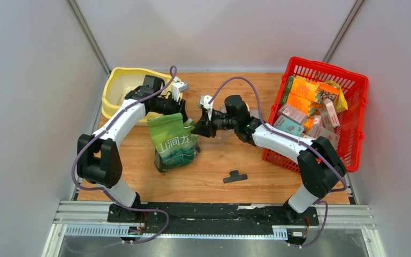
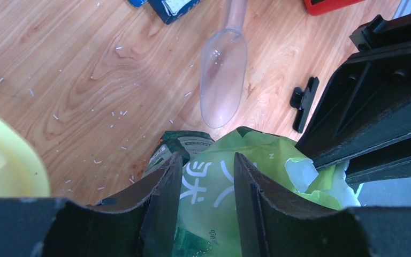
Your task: Fill the litter box with clean litter
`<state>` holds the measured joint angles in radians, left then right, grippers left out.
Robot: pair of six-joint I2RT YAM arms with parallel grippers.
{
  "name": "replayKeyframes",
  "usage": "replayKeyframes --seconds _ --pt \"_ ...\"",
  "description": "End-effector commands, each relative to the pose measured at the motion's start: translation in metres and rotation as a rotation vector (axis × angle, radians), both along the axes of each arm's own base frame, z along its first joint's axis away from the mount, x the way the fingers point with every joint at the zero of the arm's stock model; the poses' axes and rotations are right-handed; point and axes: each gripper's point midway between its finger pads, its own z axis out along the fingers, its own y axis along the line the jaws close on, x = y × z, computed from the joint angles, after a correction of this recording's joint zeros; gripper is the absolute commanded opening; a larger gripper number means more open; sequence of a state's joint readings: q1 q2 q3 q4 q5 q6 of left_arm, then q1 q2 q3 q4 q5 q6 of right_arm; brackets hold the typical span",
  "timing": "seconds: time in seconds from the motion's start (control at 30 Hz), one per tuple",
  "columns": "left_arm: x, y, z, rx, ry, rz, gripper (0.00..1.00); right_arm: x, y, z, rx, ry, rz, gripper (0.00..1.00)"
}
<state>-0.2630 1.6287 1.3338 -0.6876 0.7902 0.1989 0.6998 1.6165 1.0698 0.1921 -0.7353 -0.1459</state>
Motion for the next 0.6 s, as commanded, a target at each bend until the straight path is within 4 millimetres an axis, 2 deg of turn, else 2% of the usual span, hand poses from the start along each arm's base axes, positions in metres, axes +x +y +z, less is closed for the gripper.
replayKeyframes --seconds 0.0,0.27,0.47,0.57 --pt "-0.014 -0.01 0.018 -0.055 -0.019 -0.046 0.48 0.009 0.002 0.027 0.045 -0.095 -0.014 0.21" --pt "-0.011 -0.016 0.026 -0.093 -0.02 -0.079 0.48 0.032 -0.012 0.024 0.032 -0.092 -0.076 0.25" --pt "-0.016 -0.022 0.029 -0.134 0.015 -0.112 0.48 0.042 -0.017 0.024 0.031 -0.094 -0.092 0.34" --pt "-0.018 -0.024 0.028 -0.147 0.031 -0.125 0.48 0.041 -0.014 0.019 0.031 -0.073 -0.06 0.43"
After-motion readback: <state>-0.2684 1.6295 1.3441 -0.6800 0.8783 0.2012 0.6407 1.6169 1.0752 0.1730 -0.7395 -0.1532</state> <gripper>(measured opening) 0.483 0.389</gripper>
